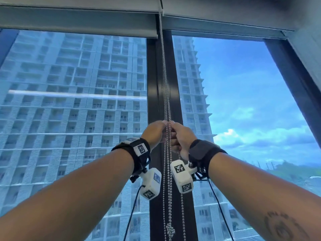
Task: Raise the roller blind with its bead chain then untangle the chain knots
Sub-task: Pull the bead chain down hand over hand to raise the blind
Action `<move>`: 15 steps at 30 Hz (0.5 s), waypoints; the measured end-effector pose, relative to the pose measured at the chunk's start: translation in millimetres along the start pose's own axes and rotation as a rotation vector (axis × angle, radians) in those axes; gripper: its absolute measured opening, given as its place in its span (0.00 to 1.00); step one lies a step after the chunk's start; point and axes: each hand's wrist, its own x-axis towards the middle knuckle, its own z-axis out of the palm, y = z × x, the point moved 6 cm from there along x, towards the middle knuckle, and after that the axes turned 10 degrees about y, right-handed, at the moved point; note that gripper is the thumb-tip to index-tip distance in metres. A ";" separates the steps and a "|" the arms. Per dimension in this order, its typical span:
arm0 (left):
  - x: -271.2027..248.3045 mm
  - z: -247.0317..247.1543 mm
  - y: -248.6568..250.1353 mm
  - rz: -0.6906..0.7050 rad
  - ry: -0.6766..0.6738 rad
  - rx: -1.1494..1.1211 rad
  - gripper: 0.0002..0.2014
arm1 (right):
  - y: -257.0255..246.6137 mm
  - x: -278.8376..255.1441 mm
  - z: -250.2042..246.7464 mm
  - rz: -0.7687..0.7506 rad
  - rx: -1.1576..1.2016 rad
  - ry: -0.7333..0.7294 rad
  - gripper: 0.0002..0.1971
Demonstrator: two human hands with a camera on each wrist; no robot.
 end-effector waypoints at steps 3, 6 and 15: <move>7.7 3.5 9.4 0.057 0.013 0.103 0.13 | 5.9 -4.6 -2.3 0.008 0.003 -0.033 0.21; 10.9 7.1 6.6 0.012 0.017 0.044 0.11 | 15.1 -10.5 -7.9 0.045 0.008 -0.035 0.20; -4.1 15.9 -25.6 0.025 0.039 -0.029 0.12 | 42.6 -13.7 -19.6 0.068 -0.029 0.024 0.14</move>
